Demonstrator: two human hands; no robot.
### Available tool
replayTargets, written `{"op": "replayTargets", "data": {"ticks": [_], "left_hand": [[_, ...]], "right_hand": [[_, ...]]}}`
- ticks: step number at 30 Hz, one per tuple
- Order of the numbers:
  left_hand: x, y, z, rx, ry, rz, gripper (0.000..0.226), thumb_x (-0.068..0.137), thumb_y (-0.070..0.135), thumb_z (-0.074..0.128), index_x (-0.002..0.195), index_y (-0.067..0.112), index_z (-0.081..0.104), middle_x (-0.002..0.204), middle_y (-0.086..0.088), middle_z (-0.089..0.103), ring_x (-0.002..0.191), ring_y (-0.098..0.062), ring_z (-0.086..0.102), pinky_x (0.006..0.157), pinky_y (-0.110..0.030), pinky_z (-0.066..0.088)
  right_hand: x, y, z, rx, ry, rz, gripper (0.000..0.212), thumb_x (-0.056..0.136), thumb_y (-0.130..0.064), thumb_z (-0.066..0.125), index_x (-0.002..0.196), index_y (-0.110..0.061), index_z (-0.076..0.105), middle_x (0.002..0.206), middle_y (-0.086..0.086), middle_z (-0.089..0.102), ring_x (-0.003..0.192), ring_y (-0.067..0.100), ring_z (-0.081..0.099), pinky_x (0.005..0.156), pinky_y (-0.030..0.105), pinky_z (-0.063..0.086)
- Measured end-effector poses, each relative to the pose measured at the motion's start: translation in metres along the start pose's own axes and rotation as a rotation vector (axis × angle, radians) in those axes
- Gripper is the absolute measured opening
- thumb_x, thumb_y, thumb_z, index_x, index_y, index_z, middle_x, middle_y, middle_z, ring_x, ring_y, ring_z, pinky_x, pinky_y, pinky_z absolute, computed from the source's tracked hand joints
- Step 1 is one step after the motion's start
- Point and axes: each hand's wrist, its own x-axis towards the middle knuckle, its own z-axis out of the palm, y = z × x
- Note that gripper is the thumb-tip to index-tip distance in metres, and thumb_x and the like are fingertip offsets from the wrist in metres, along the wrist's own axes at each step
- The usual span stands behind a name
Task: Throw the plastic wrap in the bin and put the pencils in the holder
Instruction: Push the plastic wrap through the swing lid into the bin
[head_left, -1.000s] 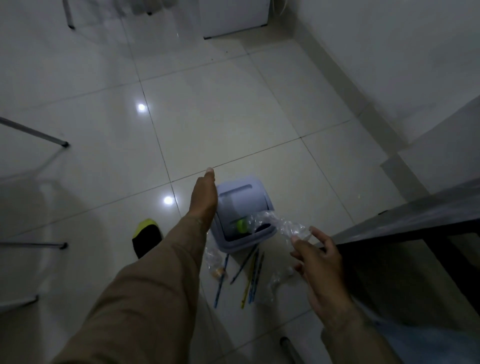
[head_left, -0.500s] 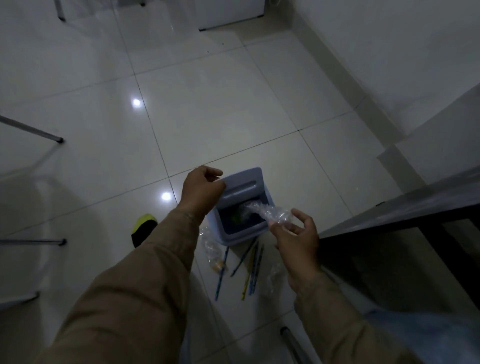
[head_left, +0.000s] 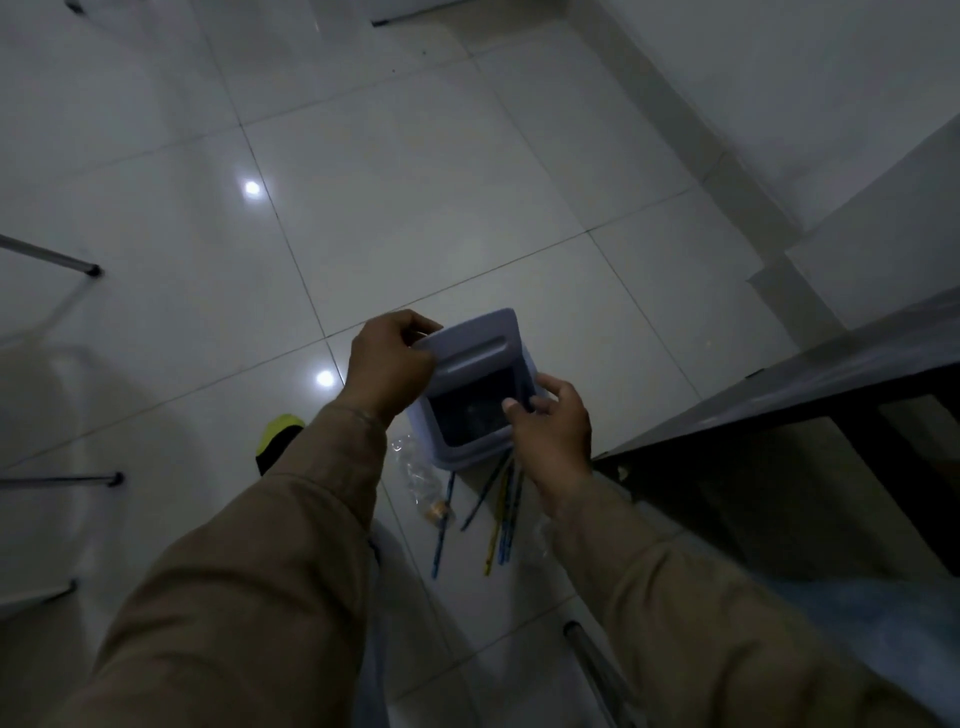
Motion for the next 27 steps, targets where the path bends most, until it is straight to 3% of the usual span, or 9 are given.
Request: {"op": "replayTargets", "data": {"ticks": [4, 7, 11, 18, 22, 25, 27], "left_hand": [[-0.002, -0.005, -0.002, 0.056, -0.001, 0.008, 0.034, 0.075, -0.002, 0.059, 0.103, 0.016, 0.068, 0.106, -0.009, 0.065, 0.1, -0.03, 0.062, 0.084, -0.047, 0.058], [-0.005, -0.009, -0.002, 0.108, 0.008, -0.004, 0.032, 0.077, 0.0, 0.062, 0.105, 0.013, 0.067, 0.108, -0.011, 0.066, 0.1, -0.03, 0.062, 0.085, -0.047, 0.057], [-0.009, -0.01, -0.004, 0.156, 0.024, -0.01, 0.029, 0.077, 0.006, 0.063, 0.105, 0.01, 0.067, 0.106, -0.013, 0.068, 0.095, -0.03, 0.065, 0.083, -0.045, 0.058], [-0.015, -0.016, -0.009, 0.115, -0.036, -0.059, 0.025, 0.068, 0.022, 0.06, 0.093, 0.018, 0.064, 0.103, -0.014, 0.069, 0.093, -0.032, 0.068, 0.081, -0.049, 0.058], [-0.02, -0.015, -0.014, 0.092, -0.097, -0.061, 0.024, 0.075, 0.017, 0.064, 0.099, 0.012, 0.063, 0.105, -0.017, 0.07, 0.094, -0.034, 0.07, 0.079, -0.051, 0.059], [-0.021, -0.018, -0.016, 0.09, -0.145, -0.059, 0.025, 0.087, 0.009, 0.06, 0.111, 0.004, 0.061, 0.108, -0.022, 0.068, 0.096, -0.036, 0.069, 0.079, -0.052, 0.059], [-0.023, -0.021, -0.017, 0.113, -0.167, -0.052, 0.027, 0.089, 0.007, 0.057, 0.116, 0.004, 0.06, 0.109, -0.021, 0.068, 0.098, -0.036, 0.068, 0.08, -0.052, 0.059]], "right_hand": [[-0.001, 0.006, -0.004, 0.01, 0.027, 0.032, 0.046, 0.088, -0.014, 0.069, 0.13, -0.019, 0.051, 0.125, 0.005, 0.06, 0.105, 0.021, 0.061, 0.096, 0.043, 0.054], [-0.004, 0.014, -0.006, 0.002, 0.027, 0.05, 0.042, 0.089, -0.016, 0.068, 0.127, -0.019, 0.051, 0.11, 0.002, 0.063, 0.107, 0.026, 0.063, 0.096, 0.047, 0.054], [-0.014, 0.03, -0.008, -0.037, 0.009, 0.063, 0.031, 0.089, -0.014, 0.066, 0.118, -0.021, 0.054, 0.109, 0.012, 0.068, 0.104, 0.033, 0.065, 0.094, 0.05, 0.054], [-0.027, 0.065, 0.0, -0.14, -0.086, 0.166, 0.026, 0.09, -0.016, 0.066, 0.113, -0.02, 0.054, 0.1, -0.001, 0.061, 0.102, 0.023, 0.062, 0.097, 0.041, 0.052], [-0.027, 0.085, 0.01, -0.195, -0.165, 0.226, 0.036, 0.092, -0.014, 0.063, 0.126, -0.012, 0.051, 0.106, 0.005, 0.058, 0.079, 0.012, 0.056, 0.071, 0.026, 0.05], [-0.027, 0.101, 0.029, -0.234, -0.183, 0.273, 0.041, 0.087, -0.019, 0.069, 0.124, -0.013, 0.053, 0.113, 0.01, 0.062, 0.096, 0.029, 0.063, 0.089, 0.043, 0.055], [-0.023, 0.116, 0.041, -0.228, -0.174, 0.297, 0.037, 0.082, -0.021, 0.073, 0.114, -0.017, 0.055, 0.114, 0.015, 0.065, 0.094, 0.03, 0.062, 0.093, 0.047, 0.053]]}}
